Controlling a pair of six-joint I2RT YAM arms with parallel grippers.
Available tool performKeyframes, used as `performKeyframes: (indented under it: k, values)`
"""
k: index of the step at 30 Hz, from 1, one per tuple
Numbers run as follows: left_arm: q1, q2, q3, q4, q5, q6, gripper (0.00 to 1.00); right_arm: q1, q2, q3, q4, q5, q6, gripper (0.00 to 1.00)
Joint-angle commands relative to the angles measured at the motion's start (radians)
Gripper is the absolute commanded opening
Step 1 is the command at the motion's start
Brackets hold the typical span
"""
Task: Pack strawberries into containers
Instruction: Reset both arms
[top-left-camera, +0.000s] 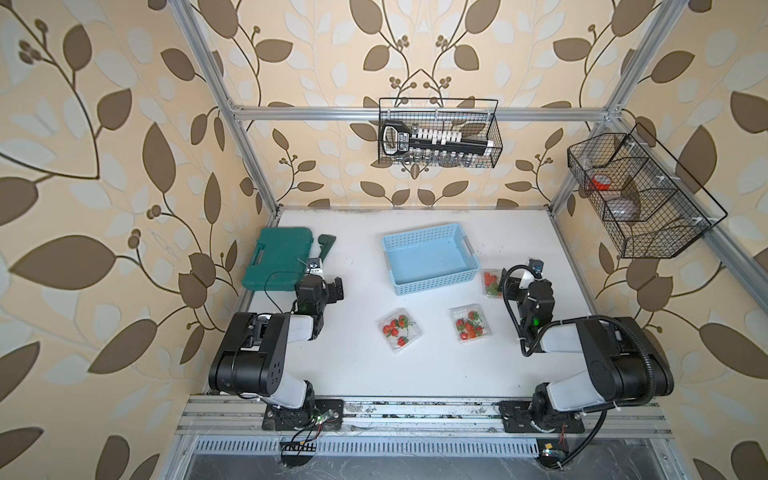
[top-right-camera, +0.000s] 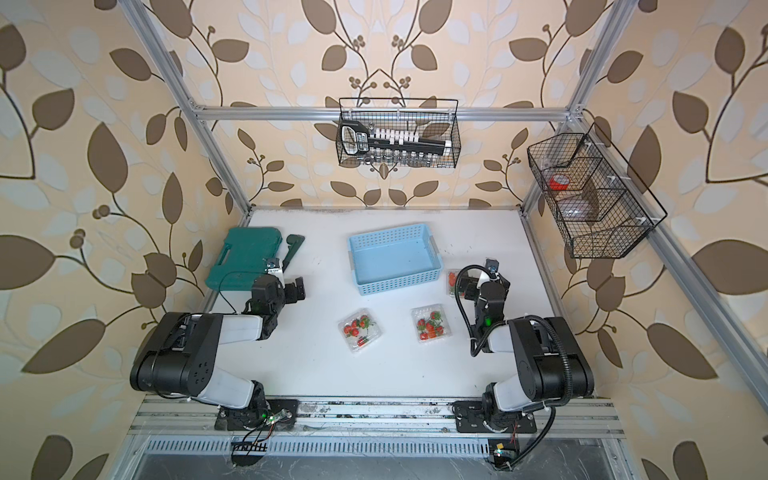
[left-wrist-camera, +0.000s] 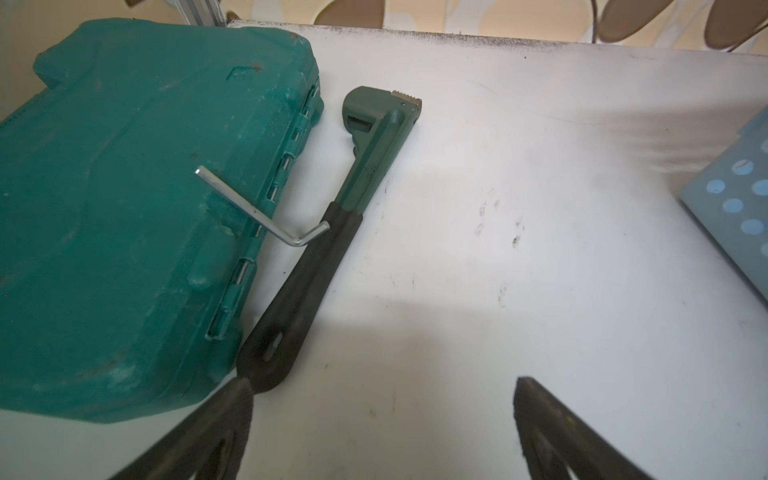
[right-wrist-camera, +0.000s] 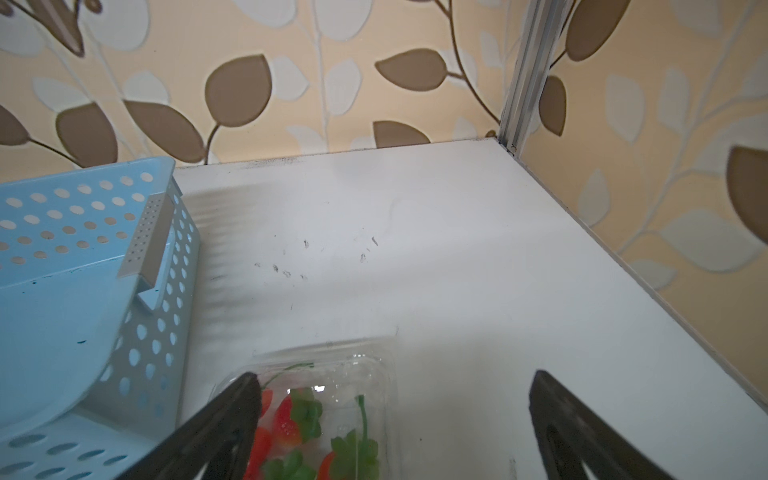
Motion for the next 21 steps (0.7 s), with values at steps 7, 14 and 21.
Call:
performKeyframes:
  k: [7, 14, 21]
  values:
    - [-0.004, -0.006, 0.014, 0.035, 0.022, 0.012, 0.99, -0.005, 0.002, -0.014, 0.032, -0.002, 0.001, 1.0]
    - [-0.005, -0.005, 0.013, 0.035, 0.022, 0.013, 0.99, -0.005, -0.001, -0.016, 0.033, 0.001, -0.001, 1.0]
    - [-0.004, -0.006, 0.014, 0.033, 0.021, 0.013, 0.99, -0.005, -0.002, -0.015, 0.028, -0.001, -0.003, 0.99]
